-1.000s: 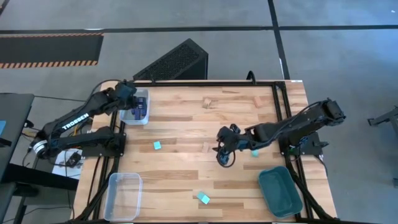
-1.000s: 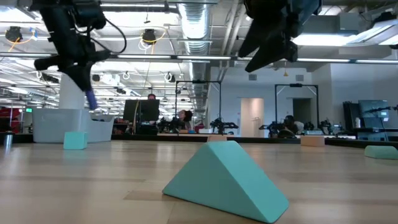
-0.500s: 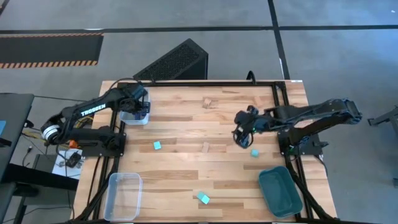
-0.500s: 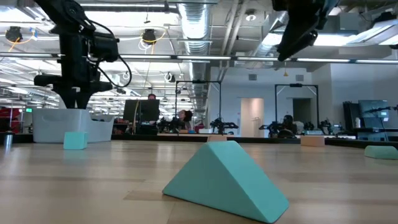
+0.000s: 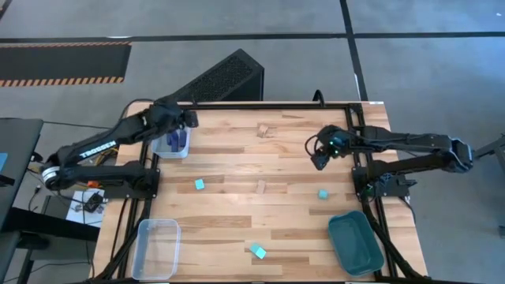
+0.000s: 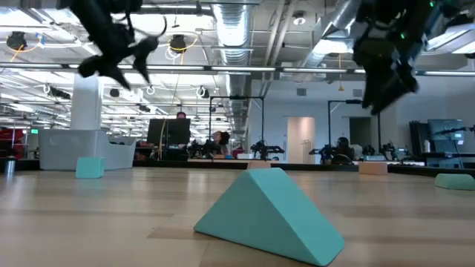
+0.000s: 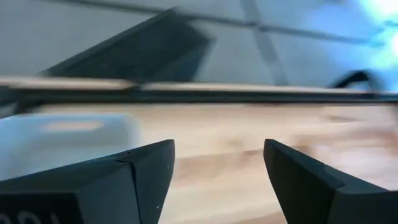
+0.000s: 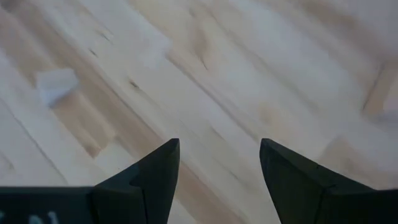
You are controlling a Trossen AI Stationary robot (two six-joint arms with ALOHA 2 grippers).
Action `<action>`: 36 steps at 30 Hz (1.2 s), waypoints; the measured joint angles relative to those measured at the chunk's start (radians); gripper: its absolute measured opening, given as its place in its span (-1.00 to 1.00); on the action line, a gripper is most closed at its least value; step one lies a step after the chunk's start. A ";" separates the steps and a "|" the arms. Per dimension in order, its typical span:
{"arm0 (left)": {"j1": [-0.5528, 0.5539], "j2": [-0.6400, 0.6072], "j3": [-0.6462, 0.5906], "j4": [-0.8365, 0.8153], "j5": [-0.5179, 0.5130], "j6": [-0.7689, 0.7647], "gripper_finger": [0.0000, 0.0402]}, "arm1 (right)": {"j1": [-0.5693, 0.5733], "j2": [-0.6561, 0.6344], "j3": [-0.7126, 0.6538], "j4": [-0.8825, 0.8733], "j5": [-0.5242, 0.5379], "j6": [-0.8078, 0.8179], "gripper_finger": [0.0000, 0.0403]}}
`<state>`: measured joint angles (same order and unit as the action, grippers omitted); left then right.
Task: Sort & place blocks by color
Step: Put the top right brown block into the transparent bin
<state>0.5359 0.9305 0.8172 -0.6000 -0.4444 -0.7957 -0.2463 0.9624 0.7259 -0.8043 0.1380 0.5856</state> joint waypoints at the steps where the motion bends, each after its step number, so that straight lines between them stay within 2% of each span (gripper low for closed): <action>1: -0.037 0.000 -0.009 0.046 -0.009 0.003 0.13 | -0.011 -0.004 -0.026 0.004 -0.001 0.012 0.21; 6: -0.189 0.057 -0.067 0.339 -0.058 0.066 0.06 | -0.033 -0.009 -0.097 0.085 -0.004 0.054 0.21; 13: -0.295 0.185 -0.073 0.657 0.021 0.187 0.04 | 0.061 0.010 -0.109 0.295 -0.060 0.069 0.21; 16: -0.320 0.195 -0.073 0.725 0.054 0.205 0.04 | 0.090 0.033 -0.108 0.384 -0.060 0.070 0.21; 20: -0.321 0.144 -0.058 0.691 0.141 0.210 0.04 | 0.135 0.056 -0.109 0.481 -0.060 0.093 0.21; 25: -0.291 0.051 -0.025 0.589 0.148 0.293 0.04 | 0.208 0.081 -0.109 0.606 -0.058 0.233 0.21; 27: -0.277 0.024 -0.022 0.575 0.149 0.332 0.04 | 0.228 0.099 -0.094 0.645 -0.005 0.292 0.19; 32: -0.270 0.007 -0.021 0.522 0.153 0.373 0.04 | 0.258 0.147 0.034 0.455 0.260 0.437 0.05; 36: -0.280 0.048 -0.021 0.484 0.254 0.367 0.04 | 0.195 0.205 0.166 0.193 0.344 0.436 -0.10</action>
<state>0.2564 0.9788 0.7967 -0.1156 -0.1900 -0.4289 -0.0508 1.1672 0.8916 -0.6114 0.4820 1.0218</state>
